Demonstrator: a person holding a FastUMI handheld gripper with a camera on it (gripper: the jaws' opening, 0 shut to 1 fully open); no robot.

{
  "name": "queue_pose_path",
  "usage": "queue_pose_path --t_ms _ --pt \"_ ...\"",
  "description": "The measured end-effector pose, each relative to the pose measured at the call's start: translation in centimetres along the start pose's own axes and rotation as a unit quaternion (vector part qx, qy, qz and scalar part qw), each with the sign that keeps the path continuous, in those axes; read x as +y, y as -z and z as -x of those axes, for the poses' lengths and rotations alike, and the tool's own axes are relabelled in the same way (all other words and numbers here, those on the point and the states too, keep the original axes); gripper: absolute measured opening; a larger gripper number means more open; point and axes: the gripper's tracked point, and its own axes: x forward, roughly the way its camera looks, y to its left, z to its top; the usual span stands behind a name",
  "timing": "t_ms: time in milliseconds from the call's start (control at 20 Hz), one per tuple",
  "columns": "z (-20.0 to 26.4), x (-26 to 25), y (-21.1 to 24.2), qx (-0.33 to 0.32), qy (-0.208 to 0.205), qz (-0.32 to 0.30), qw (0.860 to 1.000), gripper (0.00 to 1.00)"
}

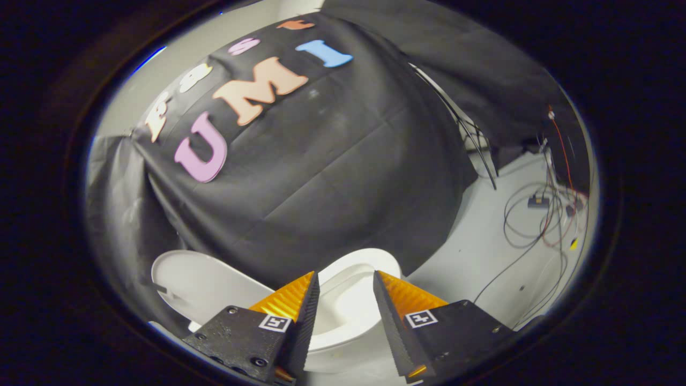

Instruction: Open the toilet lid.

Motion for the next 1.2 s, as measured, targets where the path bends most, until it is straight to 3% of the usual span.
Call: queue_pose_path --t_ms 250,500,700,850,1000,1200 --pt "-3.5 -2.1 2.2 -0.003 -0.023 -0.128 0.991 0.61" --pt "-4.6 -3.2 3.1 -0.005 -0.043 -0.200 0.979 0.58" --pt "-6.3 -5.0 4.1 0.018 -0.039 -0.251 0.967 0.30" --pt "-6.5 -4.1 4.6 0.036 -0.068 -0.270 0.960 0.10" --pt "-7.0 -3.6 4.9 0.054 -0.078 -0.269 0.958 0.01" --pt "-7.3 -2.3 4.9 0.058 -0.086 -0.239 0.965 0.01"
